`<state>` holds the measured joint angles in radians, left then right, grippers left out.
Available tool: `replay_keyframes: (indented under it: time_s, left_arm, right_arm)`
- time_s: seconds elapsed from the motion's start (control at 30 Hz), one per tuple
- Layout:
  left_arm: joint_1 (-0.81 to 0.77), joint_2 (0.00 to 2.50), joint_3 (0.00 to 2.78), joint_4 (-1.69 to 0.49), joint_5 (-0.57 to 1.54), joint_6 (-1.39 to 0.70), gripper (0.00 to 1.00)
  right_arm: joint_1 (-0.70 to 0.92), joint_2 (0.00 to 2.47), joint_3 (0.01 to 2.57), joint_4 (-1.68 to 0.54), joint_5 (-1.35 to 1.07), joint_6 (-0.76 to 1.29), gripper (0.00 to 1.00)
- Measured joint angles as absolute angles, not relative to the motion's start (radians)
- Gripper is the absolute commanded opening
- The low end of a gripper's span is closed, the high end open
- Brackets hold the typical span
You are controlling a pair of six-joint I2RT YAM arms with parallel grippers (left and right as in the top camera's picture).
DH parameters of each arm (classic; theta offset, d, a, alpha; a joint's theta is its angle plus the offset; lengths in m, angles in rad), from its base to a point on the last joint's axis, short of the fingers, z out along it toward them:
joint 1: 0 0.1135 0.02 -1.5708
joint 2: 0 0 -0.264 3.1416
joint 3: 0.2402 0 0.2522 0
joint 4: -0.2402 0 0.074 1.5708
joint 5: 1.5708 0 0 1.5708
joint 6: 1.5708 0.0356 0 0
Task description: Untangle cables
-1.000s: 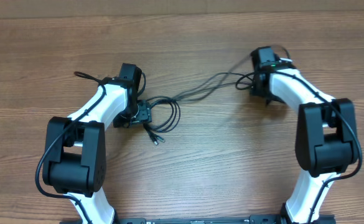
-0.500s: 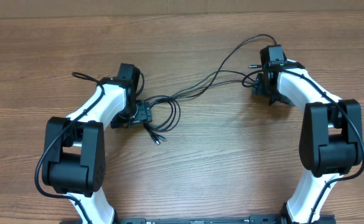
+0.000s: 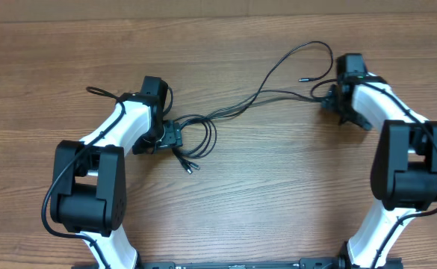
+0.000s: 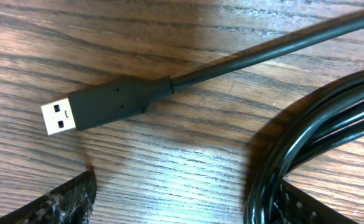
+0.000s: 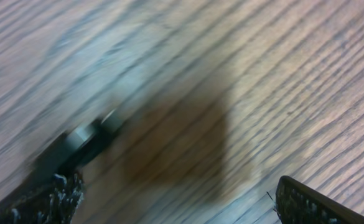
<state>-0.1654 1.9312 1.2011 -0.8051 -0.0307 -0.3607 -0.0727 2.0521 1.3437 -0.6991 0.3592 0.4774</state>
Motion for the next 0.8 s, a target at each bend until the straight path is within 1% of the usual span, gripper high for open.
replay_keyframes:
  time_s: [0.23,0.4,0.47,0.5,0.57,0.73,0.8]
  left_arm:
    - [-0.163,1.931,1.2,-0.804,-0.027,-0.36,0.87]
    - [-0.163,1.931,1.2,-0.799,-0.02,-0.356,0.85]
    - [-0.163,1.931,1.199,-0.798,-0.014,-0.33,0.86]
    - [-0.163,1.93,1.199,-0.794,0.0,-0.298,0.89]
    - [-0.161,1.924,1.2,-0.773,0.073,-0.223,0.91]
    - [-0.159,1.919,1.202,-0.744,0.325,-0.056,0.96]
    - [-0.159,1.924,1.2,-0.741,0.43,-0.007,0.94]
  right_arm:
    - [-0.143,2.053,1.346,-0.706,0.173,0.486,1.0]
    - [-0.137,2.046,1.353,-0.801,0.081,0.443,1.0]
    - [-0.123,2.038,1.353,-0.855,0.022,0.437,1.0]
    - [-0.114,2.037,1.353,-0.876,0.001,0.434,1.0]
    - [-0.081,2.035,1.354,-0.92,-0.047,0.432,1.0]
    - [0.011,2.035,1.354,-0.939,-0.06,0.434,1.0]
    - [0.061,2.034,1.354,-0.935,-0.064,0.434,1.0]
